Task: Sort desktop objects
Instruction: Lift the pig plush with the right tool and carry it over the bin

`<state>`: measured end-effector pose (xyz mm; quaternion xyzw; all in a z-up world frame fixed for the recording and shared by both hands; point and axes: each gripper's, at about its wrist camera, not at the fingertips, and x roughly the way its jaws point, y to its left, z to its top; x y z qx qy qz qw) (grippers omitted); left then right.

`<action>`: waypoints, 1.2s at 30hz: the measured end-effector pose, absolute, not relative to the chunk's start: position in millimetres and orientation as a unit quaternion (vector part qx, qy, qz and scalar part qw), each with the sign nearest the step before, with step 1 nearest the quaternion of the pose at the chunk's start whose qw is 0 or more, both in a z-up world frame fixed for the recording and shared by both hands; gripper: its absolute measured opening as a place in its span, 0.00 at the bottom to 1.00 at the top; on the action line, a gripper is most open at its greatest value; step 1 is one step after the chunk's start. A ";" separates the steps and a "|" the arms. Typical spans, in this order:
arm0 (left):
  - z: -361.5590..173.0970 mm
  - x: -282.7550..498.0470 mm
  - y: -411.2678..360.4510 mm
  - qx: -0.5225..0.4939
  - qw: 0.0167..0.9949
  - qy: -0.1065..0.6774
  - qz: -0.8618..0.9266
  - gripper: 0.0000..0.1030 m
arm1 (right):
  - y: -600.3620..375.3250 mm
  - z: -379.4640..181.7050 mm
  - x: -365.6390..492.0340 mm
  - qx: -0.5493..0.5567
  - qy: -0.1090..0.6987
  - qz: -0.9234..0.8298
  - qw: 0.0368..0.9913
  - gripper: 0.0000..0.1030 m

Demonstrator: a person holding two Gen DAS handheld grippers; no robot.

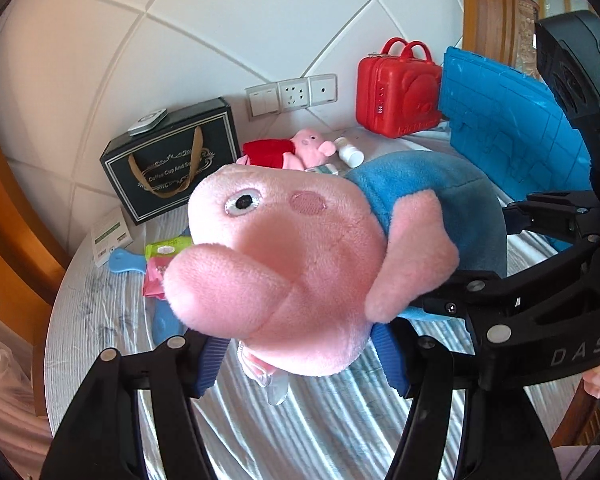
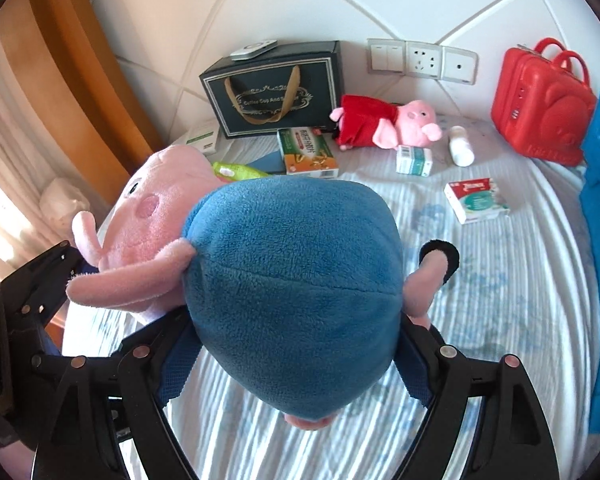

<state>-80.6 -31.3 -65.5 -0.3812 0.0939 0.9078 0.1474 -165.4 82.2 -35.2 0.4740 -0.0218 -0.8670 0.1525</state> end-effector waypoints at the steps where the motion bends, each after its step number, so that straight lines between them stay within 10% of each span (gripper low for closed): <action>1: -59.8 -75.8 -22.1 -0.376 0.152 0.095 0.909 0.62 | 91.1 -29.3 -157.9 0.469 -0.024 -0.871 0.149 0.83; 36: 114.6 -57.2 420.3 -0.225 0.326 0.154 0.905 0.62 | 506.9 142.5 -36.7 0.317 -0.059 -0.946 -0.029 0.83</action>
